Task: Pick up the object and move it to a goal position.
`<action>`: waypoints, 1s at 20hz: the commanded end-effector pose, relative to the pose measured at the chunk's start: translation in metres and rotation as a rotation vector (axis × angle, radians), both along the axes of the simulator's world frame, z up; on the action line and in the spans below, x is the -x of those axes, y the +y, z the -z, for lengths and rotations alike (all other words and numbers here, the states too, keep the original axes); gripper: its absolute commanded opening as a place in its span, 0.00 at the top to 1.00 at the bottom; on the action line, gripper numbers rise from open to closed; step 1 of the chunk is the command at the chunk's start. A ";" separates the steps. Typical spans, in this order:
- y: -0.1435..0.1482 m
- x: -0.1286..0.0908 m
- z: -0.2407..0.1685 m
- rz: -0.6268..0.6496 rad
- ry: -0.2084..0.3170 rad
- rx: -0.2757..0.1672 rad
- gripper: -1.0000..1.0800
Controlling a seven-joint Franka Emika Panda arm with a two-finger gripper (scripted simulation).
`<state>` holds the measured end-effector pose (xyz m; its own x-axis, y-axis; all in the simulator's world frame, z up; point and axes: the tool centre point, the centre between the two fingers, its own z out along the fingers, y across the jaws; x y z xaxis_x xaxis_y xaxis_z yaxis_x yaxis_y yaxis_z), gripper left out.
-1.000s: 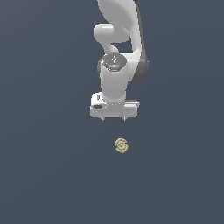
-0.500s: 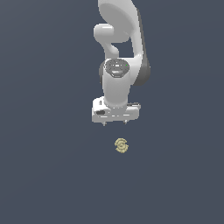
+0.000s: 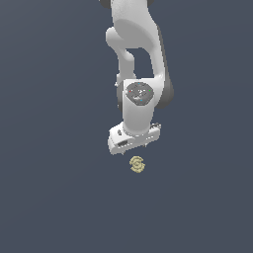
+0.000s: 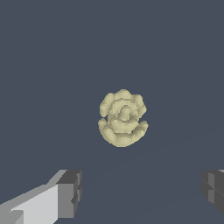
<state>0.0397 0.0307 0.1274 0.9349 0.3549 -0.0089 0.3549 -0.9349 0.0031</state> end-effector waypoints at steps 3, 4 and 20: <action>0.008 -0.014 0.013 -0.125 -0.002 -0.002 0.04; 0.009 -0.017 0.016 -0.148 -0.003 -0.002 0.04; 0.018 -0.031 0.033 -0.281 -0.006 -0.007 0.04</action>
